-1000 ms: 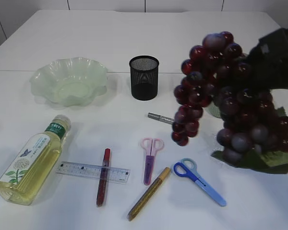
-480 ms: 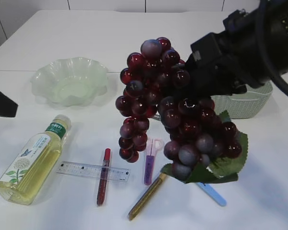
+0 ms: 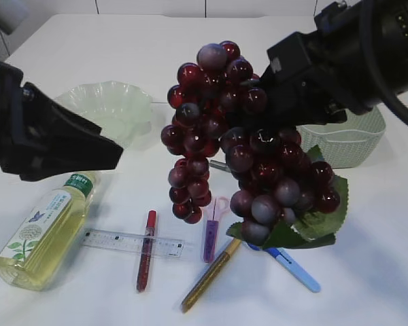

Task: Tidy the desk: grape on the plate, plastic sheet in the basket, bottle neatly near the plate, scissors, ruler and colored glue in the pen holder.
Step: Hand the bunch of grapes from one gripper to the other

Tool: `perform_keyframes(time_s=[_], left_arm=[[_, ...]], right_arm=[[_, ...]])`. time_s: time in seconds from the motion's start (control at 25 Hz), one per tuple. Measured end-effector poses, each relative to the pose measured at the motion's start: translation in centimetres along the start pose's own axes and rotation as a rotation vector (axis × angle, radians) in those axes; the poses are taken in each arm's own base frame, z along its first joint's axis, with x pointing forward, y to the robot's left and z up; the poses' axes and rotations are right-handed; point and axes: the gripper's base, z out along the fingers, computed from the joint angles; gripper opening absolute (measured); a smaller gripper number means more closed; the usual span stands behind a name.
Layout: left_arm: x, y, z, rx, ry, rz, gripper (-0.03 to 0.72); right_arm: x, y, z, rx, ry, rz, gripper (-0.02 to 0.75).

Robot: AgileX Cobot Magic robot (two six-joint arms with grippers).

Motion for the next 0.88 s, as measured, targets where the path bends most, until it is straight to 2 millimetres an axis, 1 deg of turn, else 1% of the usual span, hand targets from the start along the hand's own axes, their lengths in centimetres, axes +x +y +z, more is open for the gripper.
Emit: perform_keyframes(time_s=[0.16,0.4,0.48,0.56,0.72,0.8,0.88], left_arm=[[-0.6,-1.1,0.4,0.049,-0.049,0.098,0.435],[-1.7,-2.2,0.1,0.153,-0.187,0.219,0.438],[-1.9,-2.5,0.0,0.176,-0.224,0.253,0.449],[-2.1,-2.6,0.0,0.180,-0.248,0.288,0.489],[-2.6,-2.7,-0.2,0.185,-0.306,0.316,0.618],[-2.8,-2.8,-0.2,0.189,-0.332,0.321,0.648],[-2.9,-2.7,0.1,0.205,-0.348,0.310,0.659]], right_arm=[[0.0,0.0,0.0,0.000,0.000,0.000,0.159],[0.0,0.0,0.0,0.000,0.000,0.000,0.159],[0.0,0.0,0.0,0.000,0.000,0.000,0.159],[0.0,0.0,0.0,-0.001,0.000,0.001,0.159],[0.0,0.0,0.0,-0.002,-0.001,0.001,0.159],[0.0,0.0,0.0,-0.002,-0.001,0.001,0.159],[0.0,0.0,0.0,-0.002,-0.001,0.001,0.159]])
